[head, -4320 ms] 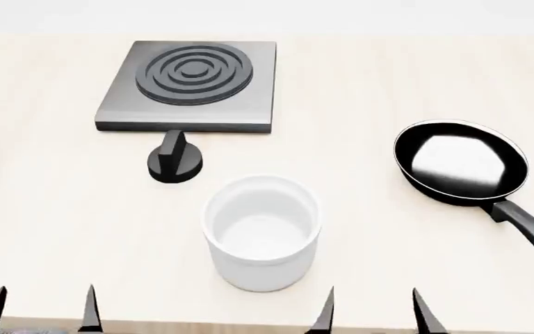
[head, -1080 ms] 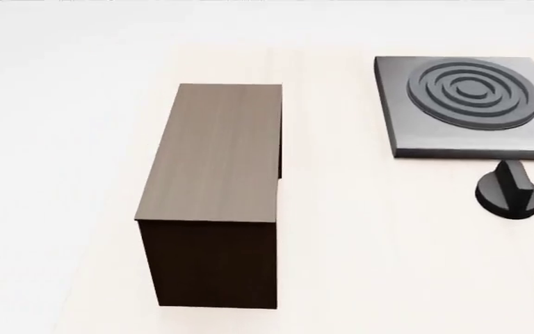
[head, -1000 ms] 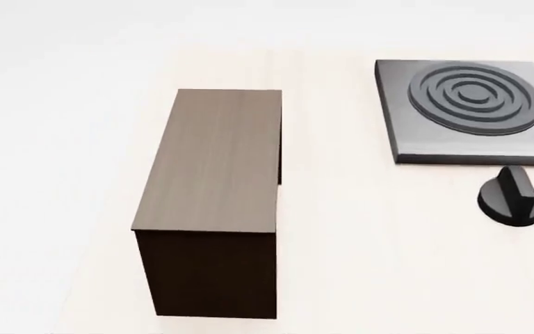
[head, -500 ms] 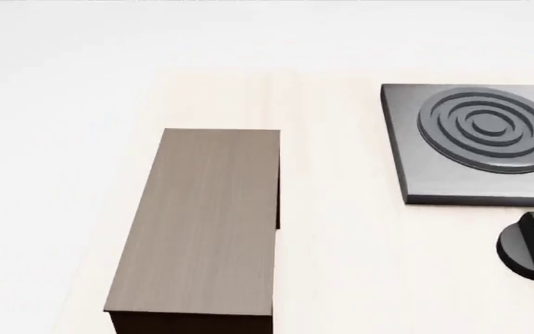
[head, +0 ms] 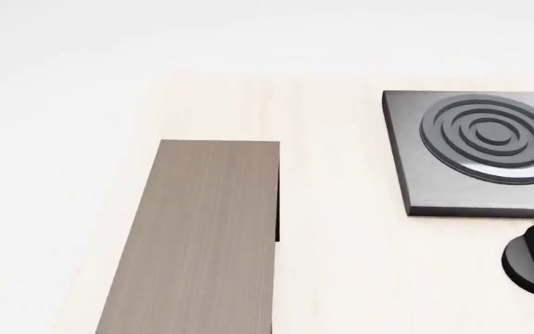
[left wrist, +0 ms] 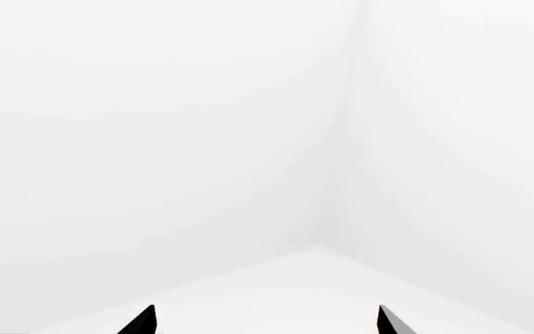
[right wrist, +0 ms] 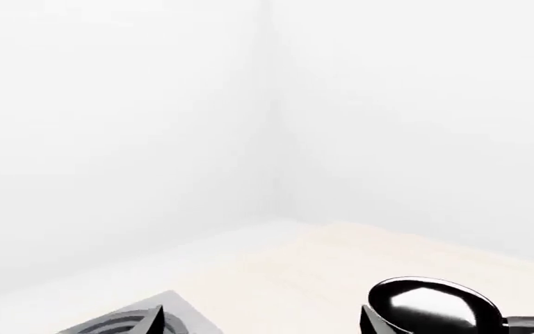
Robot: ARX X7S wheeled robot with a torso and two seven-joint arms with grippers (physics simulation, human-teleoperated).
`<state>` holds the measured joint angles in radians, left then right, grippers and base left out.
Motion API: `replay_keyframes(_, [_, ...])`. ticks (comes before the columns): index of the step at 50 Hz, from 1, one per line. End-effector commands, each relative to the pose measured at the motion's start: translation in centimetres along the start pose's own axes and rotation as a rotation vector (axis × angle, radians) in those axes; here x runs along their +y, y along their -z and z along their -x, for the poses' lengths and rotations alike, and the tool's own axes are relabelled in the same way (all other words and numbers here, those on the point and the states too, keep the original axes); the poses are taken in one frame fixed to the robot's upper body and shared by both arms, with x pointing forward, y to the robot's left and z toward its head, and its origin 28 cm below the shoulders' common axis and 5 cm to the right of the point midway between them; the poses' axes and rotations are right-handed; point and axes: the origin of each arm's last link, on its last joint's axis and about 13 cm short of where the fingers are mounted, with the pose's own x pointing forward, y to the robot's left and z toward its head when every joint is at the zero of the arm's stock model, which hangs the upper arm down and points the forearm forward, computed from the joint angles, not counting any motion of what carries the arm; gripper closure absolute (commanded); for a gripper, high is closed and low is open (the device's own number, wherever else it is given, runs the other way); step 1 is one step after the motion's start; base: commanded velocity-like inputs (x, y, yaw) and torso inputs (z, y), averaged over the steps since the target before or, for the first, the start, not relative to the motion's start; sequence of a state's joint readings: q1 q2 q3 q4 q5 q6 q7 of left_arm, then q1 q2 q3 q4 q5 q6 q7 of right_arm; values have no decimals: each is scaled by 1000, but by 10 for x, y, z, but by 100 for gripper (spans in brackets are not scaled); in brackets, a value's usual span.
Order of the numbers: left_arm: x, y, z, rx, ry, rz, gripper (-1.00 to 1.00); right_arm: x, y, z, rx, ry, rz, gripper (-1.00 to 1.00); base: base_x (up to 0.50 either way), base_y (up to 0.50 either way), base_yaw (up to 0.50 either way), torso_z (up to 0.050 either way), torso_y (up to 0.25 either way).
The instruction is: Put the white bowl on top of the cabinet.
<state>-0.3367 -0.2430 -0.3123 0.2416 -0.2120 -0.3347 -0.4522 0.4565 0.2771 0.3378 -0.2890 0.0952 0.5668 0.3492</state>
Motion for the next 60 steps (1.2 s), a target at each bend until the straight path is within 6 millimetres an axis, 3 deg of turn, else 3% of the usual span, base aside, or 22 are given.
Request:
replay_keyframes(1, [0,0,0,1,-1,0,-100,-7,1,-13,42,242,34,-100,0,0,0,0,0])
replay_keyframes(4, [0,0,0,1,-1,-3,-100,-11,4,-18,52,346,71,-100,0,0,0,0,0])
replay_keyframes(26, [0,2,-1,-4,-5,-12,-100,-26,5,-27,114,648,88,-100,0,0,0,0,0])
replay_keyframes(29, [2,10,1,-4,-6,-11,-100,-27,6,-28,139,657,92,-100,0,0,0,0,0])
replay_keyframes(37, [2,11,2,-2,-3,-13,-100,-36,5,-27,253,729,68,-100,0,0,0,0,0])
replay_keyframes(51, [2,11,2,0,-4,-15,-100,-36,2,-27,461,708,-9,-100,0,0,0,0,0])
replay_keyframes(60, [2,12,2,1,-6,-19,-100,-35,4,-28,465,720,-12,-100,0,0,0,0,0])
